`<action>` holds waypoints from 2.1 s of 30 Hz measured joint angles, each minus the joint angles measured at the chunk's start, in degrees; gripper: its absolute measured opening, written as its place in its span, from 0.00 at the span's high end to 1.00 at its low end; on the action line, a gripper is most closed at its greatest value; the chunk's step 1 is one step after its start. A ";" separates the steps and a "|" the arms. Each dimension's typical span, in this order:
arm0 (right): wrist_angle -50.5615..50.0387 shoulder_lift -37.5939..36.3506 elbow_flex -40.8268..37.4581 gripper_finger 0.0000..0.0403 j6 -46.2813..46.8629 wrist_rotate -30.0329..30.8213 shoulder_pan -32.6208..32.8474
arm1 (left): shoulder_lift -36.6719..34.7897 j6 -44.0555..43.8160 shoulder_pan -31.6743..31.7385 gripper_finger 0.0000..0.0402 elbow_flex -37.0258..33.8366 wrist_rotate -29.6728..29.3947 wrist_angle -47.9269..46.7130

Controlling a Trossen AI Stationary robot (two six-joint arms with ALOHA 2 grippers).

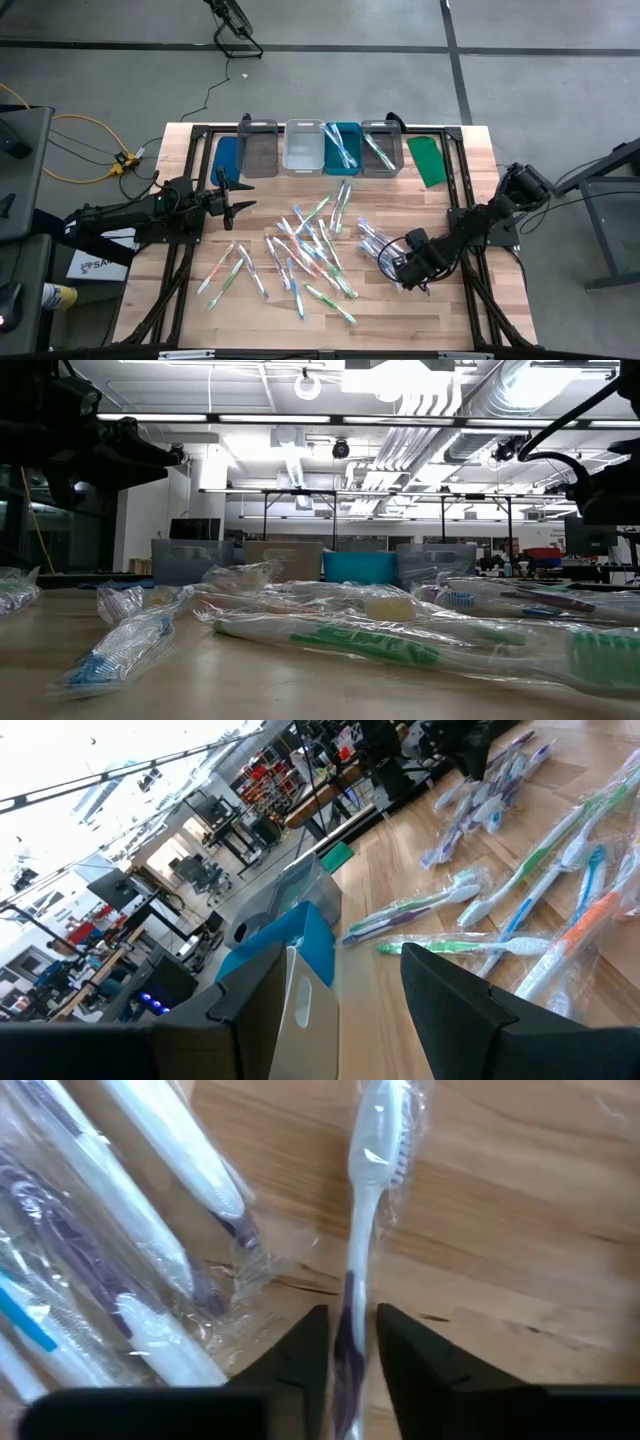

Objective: Pick & Place Toothbrushes
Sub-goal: Put the violet toothbrush into the gray bin

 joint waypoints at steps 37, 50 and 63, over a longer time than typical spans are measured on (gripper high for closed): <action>-15.45 -0.02 13.11 0.95 -14.37 53.06 -7.06 | 0.00 -0.04 -0.02 0.52 0.00 0.54 1.13; 14.50 -0.04 13.11 0.95 -59.41 48.65 -23.58 | 0.02 -8.97 -0.02 0.52 0.00 -0.20 3.44; 62.25 -0.05 13.11 0.95 -103.05 19.20 -38.30 | 4.00 -14.93 -0.01 0.52 2.41 -0.58 13.74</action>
